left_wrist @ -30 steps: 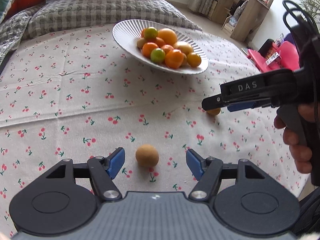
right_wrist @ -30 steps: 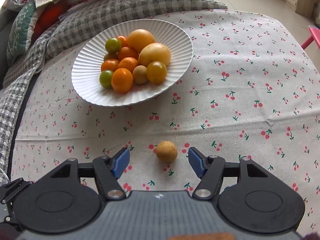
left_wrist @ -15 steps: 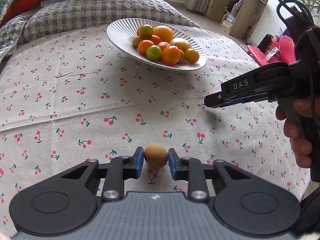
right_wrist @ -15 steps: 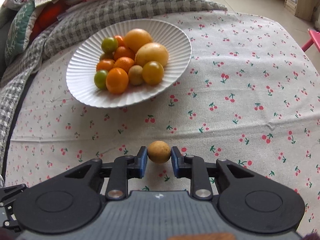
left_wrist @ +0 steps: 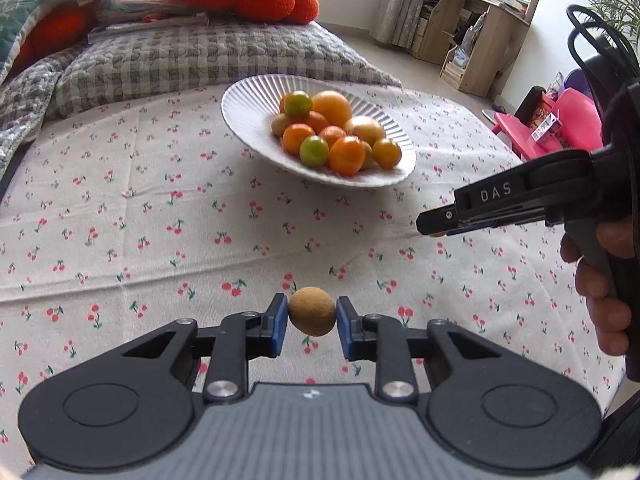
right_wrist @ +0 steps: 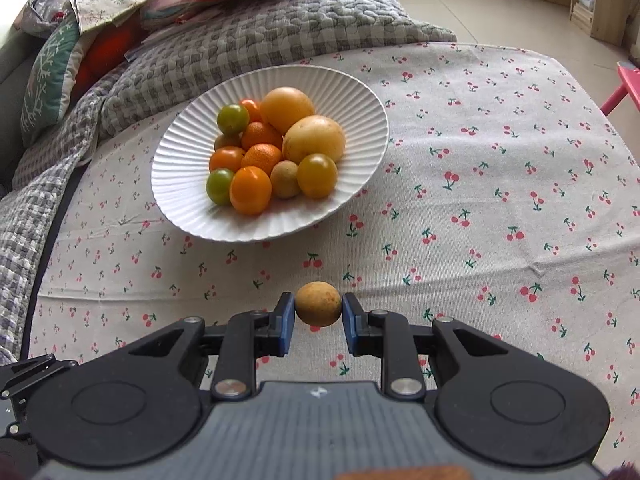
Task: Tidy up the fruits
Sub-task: 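Grasp a tan fruit with the left gripper while the right gripper grasps another tan fruit, then drop both tan fruits into the white bowl and open both grippers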
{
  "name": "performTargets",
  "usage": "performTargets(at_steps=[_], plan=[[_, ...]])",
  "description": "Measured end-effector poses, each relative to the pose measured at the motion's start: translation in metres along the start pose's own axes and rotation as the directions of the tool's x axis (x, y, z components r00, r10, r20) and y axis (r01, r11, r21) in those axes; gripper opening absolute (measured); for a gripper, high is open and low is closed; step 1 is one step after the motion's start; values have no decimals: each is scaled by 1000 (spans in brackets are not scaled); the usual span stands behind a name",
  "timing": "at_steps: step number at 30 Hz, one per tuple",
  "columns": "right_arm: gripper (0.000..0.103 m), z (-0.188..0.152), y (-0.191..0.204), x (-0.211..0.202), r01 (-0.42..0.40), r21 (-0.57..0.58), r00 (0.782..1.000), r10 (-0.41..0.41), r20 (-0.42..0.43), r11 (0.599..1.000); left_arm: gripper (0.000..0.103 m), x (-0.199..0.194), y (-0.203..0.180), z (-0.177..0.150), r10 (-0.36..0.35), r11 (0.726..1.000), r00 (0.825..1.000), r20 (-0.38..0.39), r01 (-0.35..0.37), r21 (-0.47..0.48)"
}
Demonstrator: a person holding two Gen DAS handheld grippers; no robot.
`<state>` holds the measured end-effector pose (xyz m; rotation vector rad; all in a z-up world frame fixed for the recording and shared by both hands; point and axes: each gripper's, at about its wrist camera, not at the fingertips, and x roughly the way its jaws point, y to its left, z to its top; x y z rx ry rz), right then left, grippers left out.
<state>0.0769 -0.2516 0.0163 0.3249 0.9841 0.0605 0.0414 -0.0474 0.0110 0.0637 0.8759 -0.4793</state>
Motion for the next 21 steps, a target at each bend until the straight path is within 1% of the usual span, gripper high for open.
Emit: performTargets(at_steps=[4,7,9,11,14,18,21], plan=[[23,8,-1,-6,0,6,1000,0,27,1000,9,-5,0,16,17,1000,998,54,-18,23],[23,15,-5,-10,1,23,999,-2,50,1000,9,-8,-1,31,45,997,992,116,-53,62],[23,19,-8,-11,3,34,998,-5,61,999,9,-7,-3,40,59,994,988,142,-72,86],[23,23,-9,-11,-4,43,997,1,71,999,9,-3,-3,50,53,994,987,150,-67,90],[23,28,-9,-12,-23,41,995,19,99,999,9,5,-1,63,25,997,988,154,-37,71],[23,38,-6,-8,-31,24,992,28,123,999,9,20,-1,76,36,993,983,179,-55,106],[23,46,-3,-3,-32,4,992,32,126,999,9,34,4,85,33,992,984,175,-53,111]])
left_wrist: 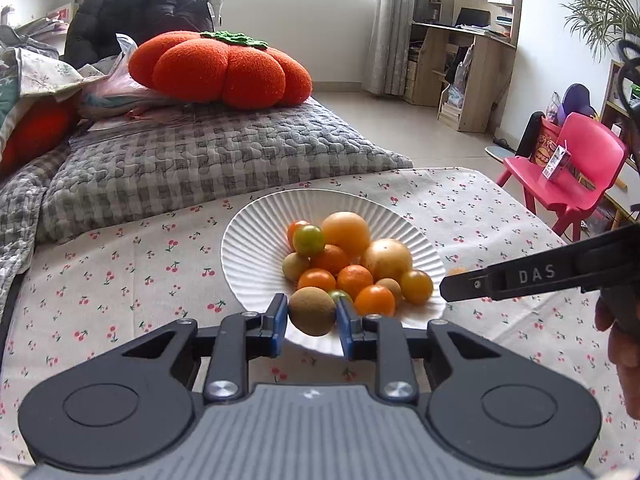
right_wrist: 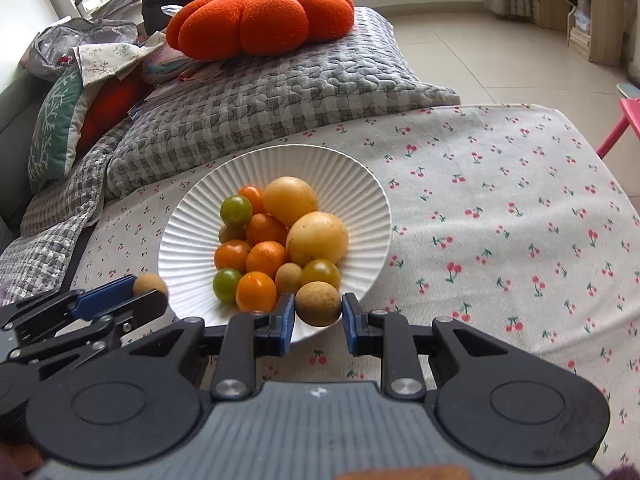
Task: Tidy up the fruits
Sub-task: 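Drop both tan fruits into the white bowl and open both grippers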
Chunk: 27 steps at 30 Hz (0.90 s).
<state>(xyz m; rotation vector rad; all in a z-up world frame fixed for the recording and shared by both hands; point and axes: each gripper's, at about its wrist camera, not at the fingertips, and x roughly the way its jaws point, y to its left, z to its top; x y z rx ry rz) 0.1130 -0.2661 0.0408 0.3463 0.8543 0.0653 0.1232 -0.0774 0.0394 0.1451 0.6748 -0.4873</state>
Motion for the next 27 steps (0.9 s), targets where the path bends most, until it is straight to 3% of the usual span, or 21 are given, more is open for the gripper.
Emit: performTargets(at_steps=[16,27], plan=[[23,22,35,36,-10,-137,1000,12,10,991,9,49,5,12,2,996,1000,-13,-1,88],[23,31,38,48,-2,-136,1000,4,20,991,10,58,9,19,-8,994,1000,-10,9,105]])
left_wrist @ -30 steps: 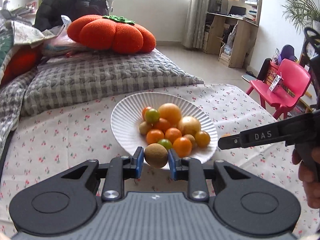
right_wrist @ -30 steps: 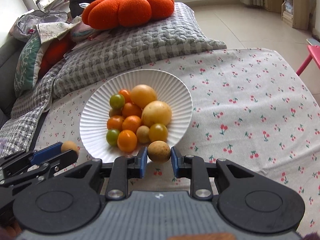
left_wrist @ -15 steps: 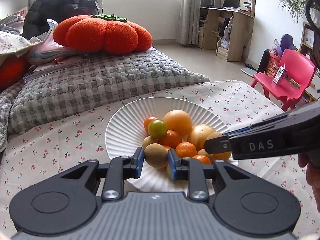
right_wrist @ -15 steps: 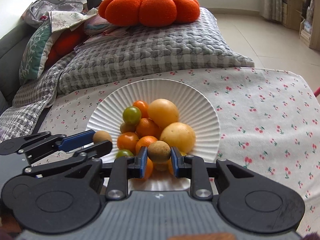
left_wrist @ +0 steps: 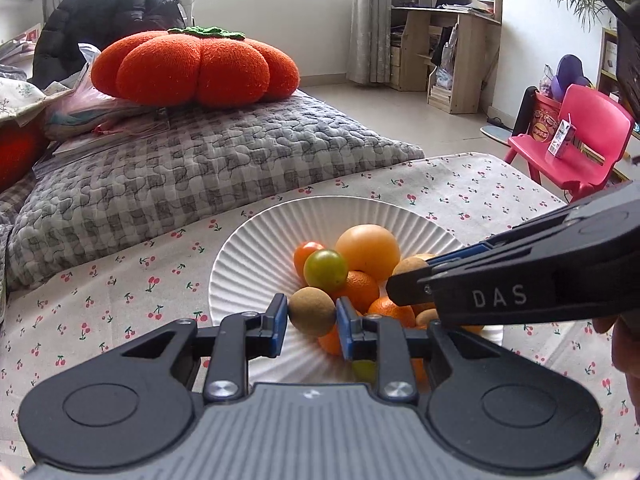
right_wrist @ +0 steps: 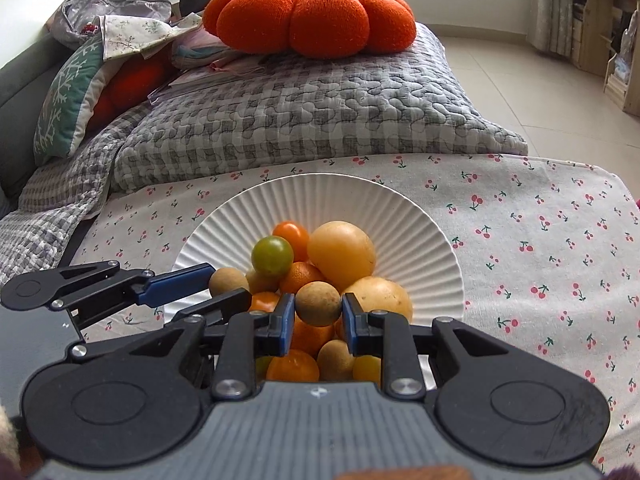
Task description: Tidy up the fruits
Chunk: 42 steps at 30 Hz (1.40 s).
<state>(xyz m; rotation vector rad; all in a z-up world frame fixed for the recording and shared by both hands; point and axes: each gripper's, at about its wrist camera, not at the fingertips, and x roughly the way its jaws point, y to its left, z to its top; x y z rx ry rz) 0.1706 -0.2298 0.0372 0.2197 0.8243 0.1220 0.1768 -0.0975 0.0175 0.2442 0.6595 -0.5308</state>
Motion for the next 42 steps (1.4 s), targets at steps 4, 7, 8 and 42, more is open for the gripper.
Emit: performTargets(at_steps=[4,7,8,42], plan=[[23,1,-1,2,4,7,1000,-4,0,1000,10,1,1,0,-4,1000,1000,4,4,-2],[23,0,0,4,9,3,1000,-9,1,1000,11,1,1,-2,-5,1000,1000,2,5,-1],[23,0,0,4,11,3,1000,-11,2,1000,12,1,1,-2,-7,1000,1000,3,7,-6],[27,-43,19,-71,66,-110,991,-52,127,992,18,-91,12,-19,124,947,992,-28,-126,-294]])
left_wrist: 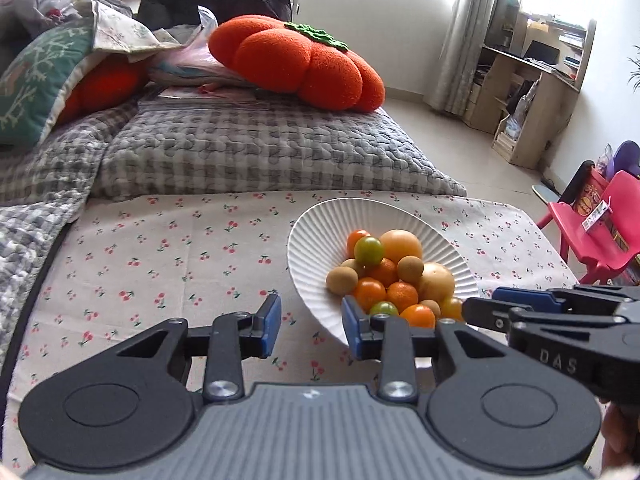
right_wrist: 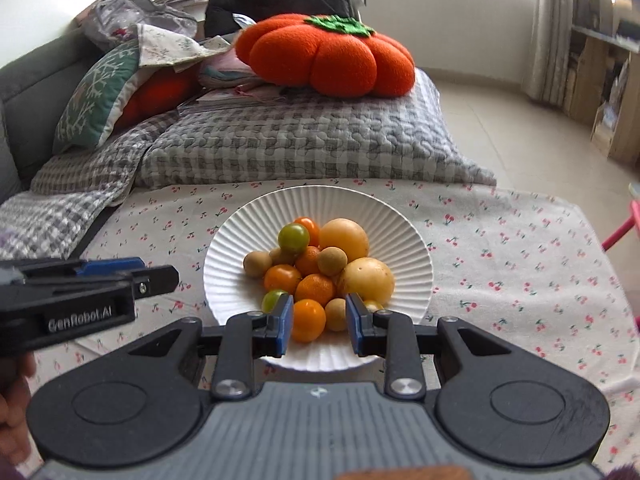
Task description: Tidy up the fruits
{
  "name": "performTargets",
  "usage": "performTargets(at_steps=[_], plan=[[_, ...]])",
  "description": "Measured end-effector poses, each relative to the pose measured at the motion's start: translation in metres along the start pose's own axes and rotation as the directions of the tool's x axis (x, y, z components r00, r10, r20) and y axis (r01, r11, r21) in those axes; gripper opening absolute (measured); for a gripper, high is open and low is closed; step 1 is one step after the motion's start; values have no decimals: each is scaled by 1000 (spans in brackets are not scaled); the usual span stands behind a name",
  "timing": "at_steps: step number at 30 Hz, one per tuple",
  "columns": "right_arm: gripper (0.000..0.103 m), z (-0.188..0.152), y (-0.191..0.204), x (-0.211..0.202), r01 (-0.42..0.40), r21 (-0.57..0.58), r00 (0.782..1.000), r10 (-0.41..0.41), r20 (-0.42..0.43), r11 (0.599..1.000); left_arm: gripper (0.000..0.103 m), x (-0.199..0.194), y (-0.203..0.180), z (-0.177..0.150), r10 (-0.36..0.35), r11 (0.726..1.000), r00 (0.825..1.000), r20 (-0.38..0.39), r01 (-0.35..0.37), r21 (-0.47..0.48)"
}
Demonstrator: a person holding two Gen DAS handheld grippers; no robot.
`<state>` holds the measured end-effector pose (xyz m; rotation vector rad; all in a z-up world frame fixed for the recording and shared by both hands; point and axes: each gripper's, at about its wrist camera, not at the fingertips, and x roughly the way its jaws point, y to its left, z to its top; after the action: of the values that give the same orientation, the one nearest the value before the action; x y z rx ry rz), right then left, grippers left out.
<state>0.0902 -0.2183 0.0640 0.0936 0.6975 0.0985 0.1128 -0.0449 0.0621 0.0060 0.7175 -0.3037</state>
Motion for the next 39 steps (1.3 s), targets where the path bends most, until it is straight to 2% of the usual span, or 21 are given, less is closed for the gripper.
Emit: performTargets(at_steps=[3,5,8,12,16,20,21,23,24,27,33,39], plan=[[27,-11,9,-17,14,-14,1000,-13,17,1000,20,-16,-3,-9,16,1000,1000,17,-16,11],[27,-19,13,-30,36,-4,999,-36,25,999,26,-26,-3,-16,26,1000,999,28,-26,-1],[27,-32,19,-49,56,35,998,-57,37,998,30,-38,0,-26,19,999,1000,15,-19,-29],[31,-50,19,-68,62,75,997,-65,37,995,34,-56,-3,-36,29,999,999,41,-28,-30],[40,-63,22,-78,73,64,995,-76,61,995,47,-71,-11,-46,30,1000,996,82,-31,4],[44,-66,21,-80,65,71,996,-69,60,995,54,-74,-17,-53,21,1000,997,72,-21,7],[49,-65,20,-81,69,73,995,-74,63,995,56,-74,-19,-55,17,1000,997,69,-18,12],[60,-66,19,-81,83,88,993,-90,73,993,70,-71,-25,-57,7,999,998,64,-10,43],[67,-65,18,-80,86,95,993,-93,74,992,73,-70,-26,-57,11,998,998,66,-14,55],[76,-66,18,-78,92,111,993,-100,63,990,74,-69,-26,-57,39,997,996,81,-44,61],[101,-69,14,-77,137,139,986,-148,72,981,87,-68,-20,-57,66,998,996,58,-67,12],[103,-70,12,-73,145,145,986,-155,57,979,91,-69,-19,-57,99,995,994,54,-100,8]])
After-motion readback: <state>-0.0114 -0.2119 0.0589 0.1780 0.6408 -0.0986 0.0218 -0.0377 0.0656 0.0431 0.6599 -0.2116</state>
